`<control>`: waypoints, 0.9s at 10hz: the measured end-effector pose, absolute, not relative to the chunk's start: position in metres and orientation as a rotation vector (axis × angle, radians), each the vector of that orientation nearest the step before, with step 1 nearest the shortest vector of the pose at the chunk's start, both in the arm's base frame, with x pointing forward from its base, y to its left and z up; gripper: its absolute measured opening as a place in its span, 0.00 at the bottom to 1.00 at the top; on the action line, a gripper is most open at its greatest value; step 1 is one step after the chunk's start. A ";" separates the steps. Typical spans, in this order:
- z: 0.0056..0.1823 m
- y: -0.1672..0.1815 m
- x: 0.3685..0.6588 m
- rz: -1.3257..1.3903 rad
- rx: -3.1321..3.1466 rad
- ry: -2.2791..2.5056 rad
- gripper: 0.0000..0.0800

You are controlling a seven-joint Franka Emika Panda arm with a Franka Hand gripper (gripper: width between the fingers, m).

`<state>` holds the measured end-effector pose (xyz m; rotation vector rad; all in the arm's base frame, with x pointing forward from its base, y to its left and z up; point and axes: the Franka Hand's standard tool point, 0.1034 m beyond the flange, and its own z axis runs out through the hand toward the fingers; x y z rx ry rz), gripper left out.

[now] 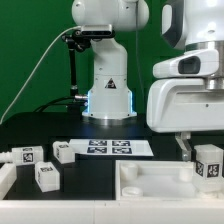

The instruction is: Assemble one leg

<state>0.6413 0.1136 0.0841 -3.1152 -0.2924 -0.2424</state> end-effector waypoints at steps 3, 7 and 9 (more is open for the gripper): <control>0.084 0.114 0.641 -0.240 -3.114 -0.027 0.36; 0.082 0.111 0.640 -0.229 -2.978 0.834 0.36; 0.082 0.104 0.642 -0.184 -2.738 1.312 0.36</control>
Offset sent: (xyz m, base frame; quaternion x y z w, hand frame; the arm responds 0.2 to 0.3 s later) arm 0.0000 0.0000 0.0000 0.0000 0.0000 0.1938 0.9810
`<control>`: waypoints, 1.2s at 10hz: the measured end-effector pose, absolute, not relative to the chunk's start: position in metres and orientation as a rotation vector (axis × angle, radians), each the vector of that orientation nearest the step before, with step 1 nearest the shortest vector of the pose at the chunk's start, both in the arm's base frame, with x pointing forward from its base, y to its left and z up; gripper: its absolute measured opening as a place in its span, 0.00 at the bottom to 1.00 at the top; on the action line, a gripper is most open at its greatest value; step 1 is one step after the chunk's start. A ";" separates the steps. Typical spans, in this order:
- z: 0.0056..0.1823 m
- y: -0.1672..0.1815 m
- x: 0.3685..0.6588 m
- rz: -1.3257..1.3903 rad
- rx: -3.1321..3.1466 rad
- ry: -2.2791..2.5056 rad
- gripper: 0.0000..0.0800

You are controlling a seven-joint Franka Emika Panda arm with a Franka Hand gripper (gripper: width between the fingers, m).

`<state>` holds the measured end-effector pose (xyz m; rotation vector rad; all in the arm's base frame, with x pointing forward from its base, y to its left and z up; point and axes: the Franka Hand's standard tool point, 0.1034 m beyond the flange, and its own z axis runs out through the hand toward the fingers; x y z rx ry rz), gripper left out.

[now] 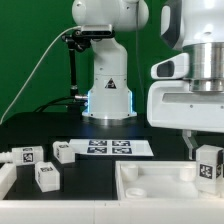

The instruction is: Assemble one leg

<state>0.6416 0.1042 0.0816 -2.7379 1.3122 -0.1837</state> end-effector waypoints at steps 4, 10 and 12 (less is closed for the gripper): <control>0.081 0.101 0.639 -0.101 -2.547 1.591 0.42; 0.091 0.112 0.638 -0.222 -2.969 0.610 0.81; 0.088 0.107 0.637 -0.225 -3.026 0.401 0.81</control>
Offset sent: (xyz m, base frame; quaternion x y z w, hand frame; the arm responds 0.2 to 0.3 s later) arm 0.0000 0.0000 0.0000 0.0000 0.0000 0.0000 1.0000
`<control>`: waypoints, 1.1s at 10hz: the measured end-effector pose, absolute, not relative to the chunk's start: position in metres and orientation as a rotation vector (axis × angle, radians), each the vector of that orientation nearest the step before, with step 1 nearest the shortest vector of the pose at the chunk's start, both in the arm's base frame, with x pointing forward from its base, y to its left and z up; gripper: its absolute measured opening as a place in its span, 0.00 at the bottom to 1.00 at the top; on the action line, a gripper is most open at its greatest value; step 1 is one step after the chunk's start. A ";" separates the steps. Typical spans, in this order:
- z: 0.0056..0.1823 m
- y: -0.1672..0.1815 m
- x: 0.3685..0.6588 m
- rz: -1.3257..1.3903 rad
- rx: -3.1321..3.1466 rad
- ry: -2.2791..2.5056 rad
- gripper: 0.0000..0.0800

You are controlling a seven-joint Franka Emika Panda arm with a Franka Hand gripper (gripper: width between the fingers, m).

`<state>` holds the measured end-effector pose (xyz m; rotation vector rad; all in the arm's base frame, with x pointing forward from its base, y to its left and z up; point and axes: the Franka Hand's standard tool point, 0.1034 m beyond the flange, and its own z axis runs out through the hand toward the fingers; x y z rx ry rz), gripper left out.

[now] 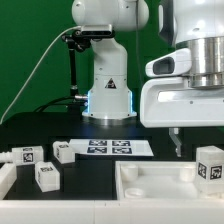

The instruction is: Assemble one leg

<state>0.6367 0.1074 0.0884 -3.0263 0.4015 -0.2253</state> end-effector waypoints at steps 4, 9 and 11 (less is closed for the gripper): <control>0.082 0.118 0.654 -0.155 -3.096 -0.439 0.81; 0.082 0.116 0.654 -0.151 -3.116 -0.046 0.36; 0.080 0.113 0.654 -0.184 -3.109 0.238 0.36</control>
Offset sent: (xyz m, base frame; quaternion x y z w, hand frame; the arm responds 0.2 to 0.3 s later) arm 0.0123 0.0224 -0.0117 -0.0049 -0.0324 -0.2775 0.9602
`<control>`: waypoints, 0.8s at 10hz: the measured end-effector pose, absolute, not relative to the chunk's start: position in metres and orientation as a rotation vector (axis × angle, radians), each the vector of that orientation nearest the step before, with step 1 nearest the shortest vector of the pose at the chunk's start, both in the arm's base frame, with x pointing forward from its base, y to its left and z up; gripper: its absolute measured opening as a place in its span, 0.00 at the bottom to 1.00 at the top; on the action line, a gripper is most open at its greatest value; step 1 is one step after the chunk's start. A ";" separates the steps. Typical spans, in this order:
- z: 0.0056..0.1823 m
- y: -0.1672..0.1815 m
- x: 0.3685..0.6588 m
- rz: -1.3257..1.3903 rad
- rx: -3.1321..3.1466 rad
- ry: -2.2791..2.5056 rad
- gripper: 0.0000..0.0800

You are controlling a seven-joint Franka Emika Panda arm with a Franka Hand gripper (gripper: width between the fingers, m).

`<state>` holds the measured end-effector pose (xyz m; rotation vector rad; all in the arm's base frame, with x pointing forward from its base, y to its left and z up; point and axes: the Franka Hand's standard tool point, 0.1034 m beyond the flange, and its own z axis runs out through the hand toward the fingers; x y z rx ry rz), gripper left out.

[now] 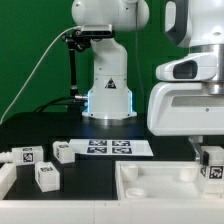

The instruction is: Assemble one leg

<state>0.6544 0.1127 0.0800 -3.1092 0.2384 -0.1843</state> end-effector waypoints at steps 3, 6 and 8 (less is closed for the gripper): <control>0.081 0.104 0.647 -0.324 -2.929 0.909 0.36; 0.079 0.092 0.643 -0.179 -2.540 1.582 0.36; 0.078 0.095 0.640 -0.103 -2.354 1.846 0.36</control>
Offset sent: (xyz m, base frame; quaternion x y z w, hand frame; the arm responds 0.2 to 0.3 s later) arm -0.0343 0.0036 -0.0308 -0.0083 -0.0341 0.3768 0.9256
